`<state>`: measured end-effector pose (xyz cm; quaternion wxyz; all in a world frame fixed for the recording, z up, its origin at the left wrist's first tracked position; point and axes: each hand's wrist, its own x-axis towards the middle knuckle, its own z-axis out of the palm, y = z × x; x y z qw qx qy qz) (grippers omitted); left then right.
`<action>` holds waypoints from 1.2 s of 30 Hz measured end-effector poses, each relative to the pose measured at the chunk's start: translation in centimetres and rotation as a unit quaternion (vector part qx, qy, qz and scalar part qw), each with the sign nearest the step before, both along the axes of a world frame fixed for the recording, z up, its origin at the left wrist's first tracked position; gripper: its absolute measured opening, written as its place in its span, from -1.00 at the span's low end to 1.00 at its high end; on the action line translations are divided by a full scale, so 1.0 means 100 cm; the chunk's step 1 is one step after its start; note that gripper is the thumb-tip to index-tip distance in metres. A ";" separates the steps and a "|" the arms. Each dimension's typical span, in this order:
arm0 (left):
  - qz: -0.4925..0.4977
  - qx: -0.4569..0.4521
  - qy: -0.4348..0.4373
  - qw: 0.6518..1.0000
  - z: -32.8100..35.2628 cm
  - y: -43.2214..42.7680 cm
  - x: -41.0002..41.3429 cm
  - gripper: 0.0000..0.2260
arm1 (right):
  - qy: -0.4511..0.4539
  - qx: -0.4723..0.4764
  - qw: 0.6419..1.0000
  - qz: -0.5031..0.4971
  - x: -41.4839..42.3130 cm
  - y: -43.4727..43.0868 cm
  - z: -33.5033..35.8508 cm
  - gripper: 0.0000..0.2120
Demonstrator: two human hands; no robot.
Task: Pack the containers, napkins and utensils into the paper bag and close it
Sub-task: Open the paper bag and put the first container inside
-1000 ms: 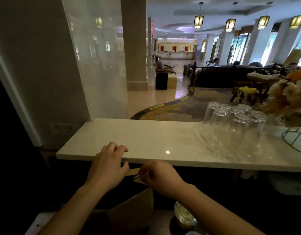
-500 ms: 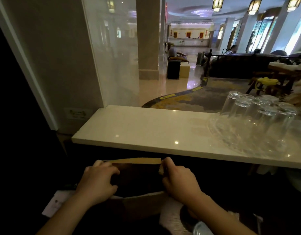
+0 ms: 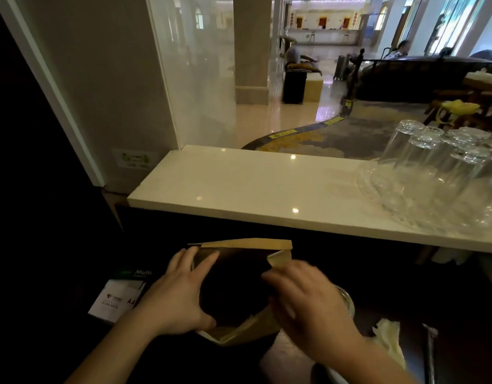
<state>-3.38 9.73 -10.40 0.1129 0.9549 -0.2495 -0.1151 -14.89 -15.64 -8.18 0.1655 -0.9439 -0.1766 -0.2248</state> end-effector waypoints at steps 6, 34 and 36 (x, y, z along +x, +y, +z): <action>0.016 -0.048 0.000 0.999 0.000 -0.001 -0.011 0.11 | 0.154 -0.187 0.965 0.103 -0.012 0.024 -0.010 -0.81; -0.047 -0.047 0.021 0.998 0.006 -0.001 -0.047 0.05 | 0.213 0.464 0.844 -0.167 -0.027 0.010 0.028 -0.77; -0.043 -0.025 0.018 0.999 0.008 -0.002 -0.047 0.09 | 0.136 0.512 0.837 -0.138 -0.039 0.001 0.032 -0.79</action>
